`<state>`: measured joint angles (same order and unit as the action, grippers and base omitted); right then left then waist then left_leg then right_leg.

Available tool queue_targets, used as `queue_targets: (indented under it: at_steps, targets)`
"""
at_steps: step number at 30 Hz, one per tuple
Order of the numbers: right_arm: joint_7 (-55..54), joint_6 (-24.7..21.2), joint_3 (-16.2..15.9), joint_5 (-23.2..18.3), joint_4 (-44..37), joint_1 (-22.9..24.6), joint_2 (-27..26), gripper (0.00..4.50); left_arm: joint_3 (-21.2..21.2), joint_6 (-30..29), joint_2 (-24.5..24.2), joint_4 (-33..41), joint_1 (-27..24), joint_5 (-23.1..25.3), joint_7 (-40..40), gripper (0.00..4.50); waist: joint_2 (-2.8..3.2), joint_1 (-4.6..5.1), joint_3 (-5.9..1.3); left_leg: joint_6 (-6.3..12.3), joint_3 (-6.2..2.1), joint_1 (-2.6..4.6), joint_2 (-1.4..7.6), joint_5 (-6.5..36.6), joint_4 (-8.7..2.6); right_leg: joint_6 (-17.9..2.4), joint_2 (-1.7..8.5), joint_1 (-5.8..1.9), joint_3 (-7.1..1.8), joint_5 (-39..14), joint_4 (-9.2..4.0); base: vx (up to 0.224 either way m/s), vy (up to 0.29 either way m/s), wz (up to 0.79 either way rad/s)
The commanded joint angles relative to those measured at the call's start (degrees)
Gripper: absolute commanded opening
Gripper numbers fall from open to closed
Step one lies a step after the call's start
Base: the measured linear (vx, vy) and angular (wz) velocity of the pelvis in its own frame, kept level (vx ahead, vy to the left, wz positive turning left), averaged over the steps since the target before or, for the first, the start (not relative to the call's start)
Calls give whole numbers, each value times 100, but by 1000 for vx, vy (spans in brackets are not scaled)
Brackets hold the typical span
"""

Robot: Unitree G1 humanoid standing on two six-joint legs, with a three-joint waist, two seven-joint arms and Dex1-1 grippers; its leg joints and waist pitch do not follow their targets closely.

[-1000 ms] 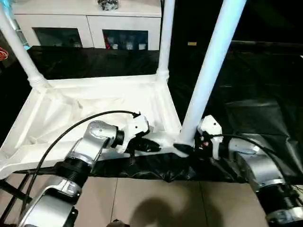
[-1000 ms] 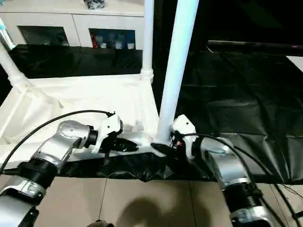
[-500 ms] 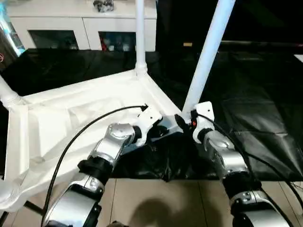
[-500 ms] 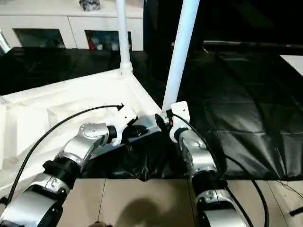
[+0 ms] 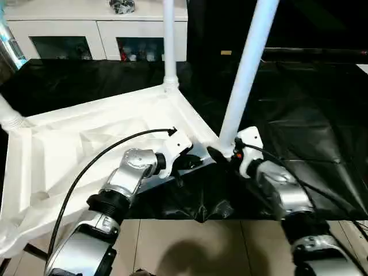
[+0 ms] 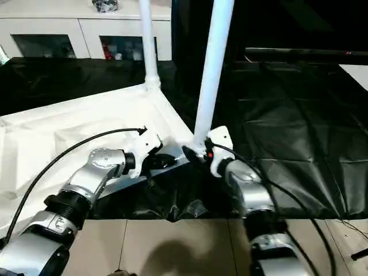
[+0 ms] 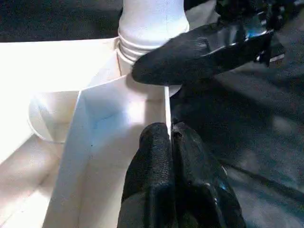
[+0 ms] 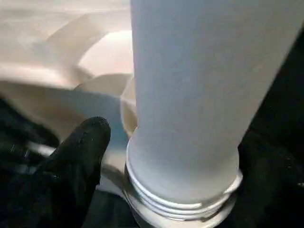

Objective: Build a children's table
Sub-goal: Rotate leg to tighten

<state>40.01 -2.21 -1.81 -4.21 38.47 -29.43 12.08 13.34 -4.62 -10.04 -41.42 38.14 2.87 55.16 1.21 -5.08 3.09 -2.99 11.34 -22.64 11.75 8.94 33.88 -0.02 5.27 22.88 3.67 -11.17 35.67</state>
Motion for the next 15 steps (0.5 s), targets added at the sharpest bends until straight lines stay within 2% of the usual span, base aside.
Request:
queue_targets:
  at_steps: [1,5,7,9,10,12,14,15]
  targets:
    - [617,-7,-417,-16,-93,19,-49,405,167,228,68,177,65,-142,325,0,-19,-9,-401,196,-87,133,155,1451,-395,-1341,299,-260,-221,-725,-450,0,0,0]
    - [1095,147,-486,6,-86,-16,185,405,213,281,-125,171,71,-138,642,0,-31,-33,-399,210,-84,146,166,1502,-394,-1373,311,-251,-218,-868,-457,0,0,0]
    - [1426,185,-524,-18,-146,-23,350,405,229,263,-307,251,48,-146,901,0,-72,-29,-346,222,-80,138,172,1558,-413,-1344,309,-225,-223,-1023,-477,0,0,0]
    - [1609,182,-555,-39,-196,-17,435,405,207,227,-401,319,33,-155,1022,0,-60,-33,-350,214,-84,149,176,1589,-418,-1335,310,-227,-225,-1101,-475,0,0,0]
    - [1658,181,-564,-44,-218,-8,458,405,199,211,-427,348,23,-159,1049,0,-93,-25,-303,207,-85,143,179,1658,-436,-1294,312,-205,-230,-1261,-496,0,0,0]
    - [1830,227,-608,-35,-223,-13,531,405,190,177,-595,445,-19,-166,1173,0,-95,-19,-269,190,-95,140,188,1711,-456,-1261,317,-186,-233,-1374,-504,0,0,0]
    - [1961,280,-632,-34,-189,-30,552,405,186,149,-742,539,-79,-191,1259,0,-88,-11,-267,159,-100,149,190,1768,-464,-1263,319,-181,-238,-1414,-505,0,0,0]
    - [1988,300,-644,-33,-182,-40,541,405,175,118,-809,606,-118,-204,1288,0,-136,-6,-250,162,-97,144,194,1781,-472,-1260,320,-174,-237,-1418,-508,0,0,0]
